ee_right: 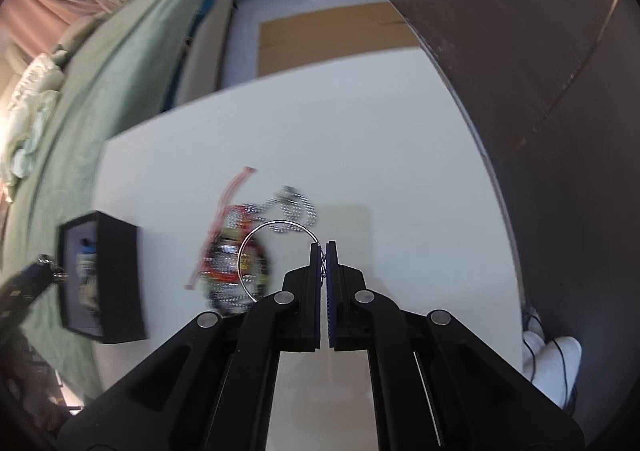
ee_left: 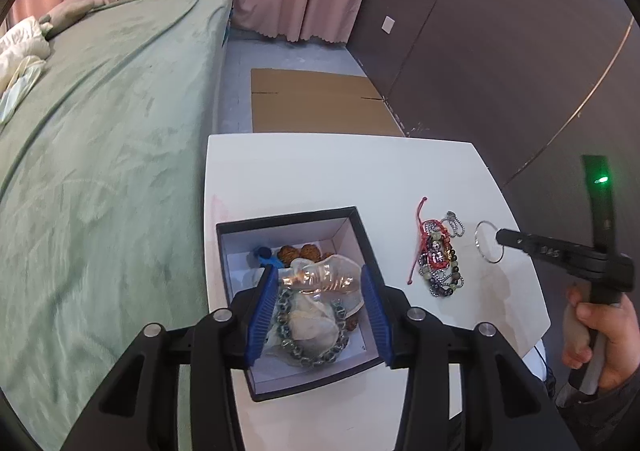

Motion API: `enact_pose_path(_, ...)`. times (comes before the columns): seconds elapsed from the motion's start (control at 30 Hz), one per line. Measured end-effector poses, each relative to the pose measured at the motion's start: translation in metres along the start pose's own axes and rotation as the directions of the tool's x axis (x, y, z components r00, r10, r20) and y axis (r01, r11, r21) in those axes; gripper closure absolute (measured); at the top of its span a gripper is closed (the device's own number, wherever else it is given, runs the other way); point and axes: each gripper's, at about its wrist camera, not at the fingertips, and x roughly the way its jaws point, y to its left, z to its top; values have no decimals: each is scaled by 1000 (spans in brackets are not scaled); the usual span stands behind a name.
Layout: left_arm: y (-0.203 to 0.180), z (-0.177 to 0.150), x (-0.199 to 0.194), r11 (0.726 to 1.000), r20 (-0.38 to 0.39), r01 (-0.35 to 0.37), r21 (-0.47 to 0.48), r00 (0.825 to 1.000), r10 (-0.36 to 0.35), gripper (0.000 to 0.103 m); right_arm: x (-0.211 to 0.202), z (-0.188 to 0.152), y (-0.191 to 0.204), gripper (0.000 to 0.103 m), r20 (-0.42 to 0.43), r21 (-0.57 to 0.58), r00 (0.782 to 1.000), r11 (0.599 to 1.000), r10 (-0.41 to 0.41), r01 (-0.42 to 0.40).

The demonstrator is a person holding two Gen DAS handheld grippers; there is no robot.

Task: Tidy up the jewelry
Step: 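Carry the butterfly pendant toward the box with the left gripper while the right gripper grasps the silver bangle, then drop the butterfly pendant into the black box with the left gripper while the right carries the bangle, then lower the silver bangle into the black box and open the right gripper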

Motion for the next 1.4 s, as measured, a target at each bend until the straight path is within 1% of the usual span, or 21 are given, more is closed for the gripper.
enact_pose_path(0.07, 4, 0, -3, 1000, 20, -6, -12, 1000, 6, 32, -10, 2, 14, 99, 19, -13, 999, 999, 42, -42)
enact_pose_path(0.27, 17, -3, -12, 999, 32, -10, -37, 999, 11, 32, -32, 4, 61, 99, 43, -76, 986, 985, 159, -156)
enact_pose_path(0.47, 36, -8, -22, 998, 40, -19, -66, 999, 22, 32, -45, 0, 103, 99, 33, -134, 967, 960, 252, -246)
enact_pose_path(0.53, 42, -9, -26, 997, 45, -23, -76, 999, 27, 32, -47, -1, 114, 99, 28, -149, 963, 954, 269, -262)
enact_pose_path(0.6, 48, -11, -31, 996, 53, -29, -85, 998, 34, 30, -46, -1, 125, 99, 16, -158, 957, 946, 289, -283)
enact_pose_path(0.9, 74, -14, -51, 992, 67, -51, -114, 996, 59, 29, -36, -11, 169, 99, -39, -184, 940, 922, 339, -341)
enact_pose_path(0.93, 77, -15, -52, 992, 68, -54, -117, 996, 62, 29, -32, -12, 173, 99, -52, -184, 938, 920, 343, -347)
enact_pose_path(1.0, 81, -16, -56, 991, 69, -58, -122, 995, 66, 29, -19, -14, 180, 99, -106, -175, 928, 912, 357, -370)
enact_pose_path(1.07, 83, -16, -58, 991, 70, -60, -124, 995, 69, 29, -5, -16, 184, 81, -166, -159, 924, 916, 343, -368)
enact_pose_path(1.1, 83, -16, -59, 991, 71, -60, -124, 995, 69, 29, 1, -18, 183, 70, -180, -152, 926, 921, 332, -360)
enact_pose_path(1.17, 84, -17, -61, 991, 73, -57, -120, 995, 66, 29, 1, -20, 179, 62, -163, -155, 931, 923, 327, -352)
enact_pose_path(1.2, 83, -17, -61, 991, 74, -56, -118, 995, 65, 29, 0, -21, 177, 54, -154, -155, 932, 923, 330, -352)
enact_pose_path(1.23, 82, -17, -60, 992, 74, -54, -116, 995, 63, 29, -2, -21, 174, 49, -145, -152, 932, 923, 333, -354)
enact_pose_path(1.33, 78, -15, -57, 993, 73, -42, -109, 996, 50, 29, -12, -21, 163, 40, -109, -148, 939, 929, 327, -340)
enact_pose_path(1.4, 72, -13, -54, 994, 72, -32, -103, 997, 40, 29, -19, -21, 151, 36, -83, -132, 940, 932, 330, -338)
